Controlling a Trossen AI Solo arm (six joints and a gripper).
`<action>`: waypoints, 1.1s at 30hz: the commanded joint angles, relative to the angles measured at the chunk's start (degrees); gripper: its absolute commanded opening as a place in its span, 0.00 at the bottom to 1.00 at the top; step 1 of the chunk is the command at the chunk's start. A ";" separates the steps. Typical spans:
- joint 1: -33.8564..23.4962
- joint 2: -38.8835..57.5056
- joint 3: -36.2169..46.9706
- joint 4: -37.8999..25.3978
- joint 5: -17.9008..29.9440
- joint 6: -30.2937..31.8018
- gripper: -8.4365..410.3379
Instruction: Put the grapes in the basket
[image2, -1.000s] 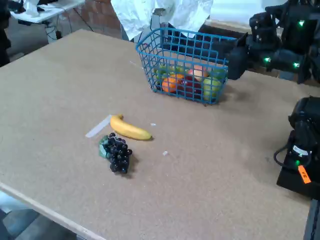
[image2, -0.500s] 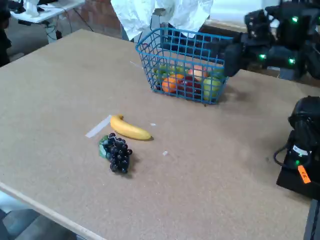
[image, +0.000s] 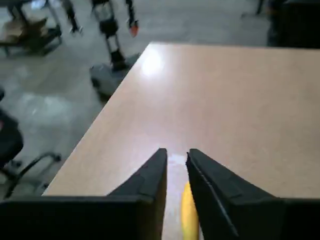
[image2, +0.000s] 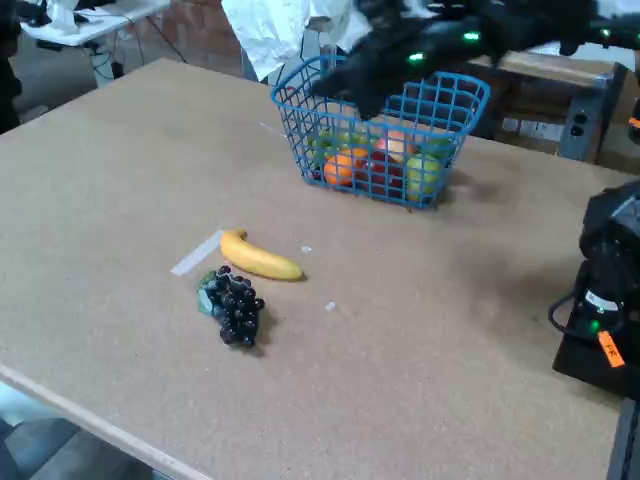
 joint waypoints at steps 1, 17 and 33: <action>3.76 10.69 6.45 -3.21 -0.83 -0.52 0.38; 12.66 37.55 12.17 -3.30 -0.72 3.74 0.64; 12.83 36.74 12.13 -10.38 9.84 4.52 0.64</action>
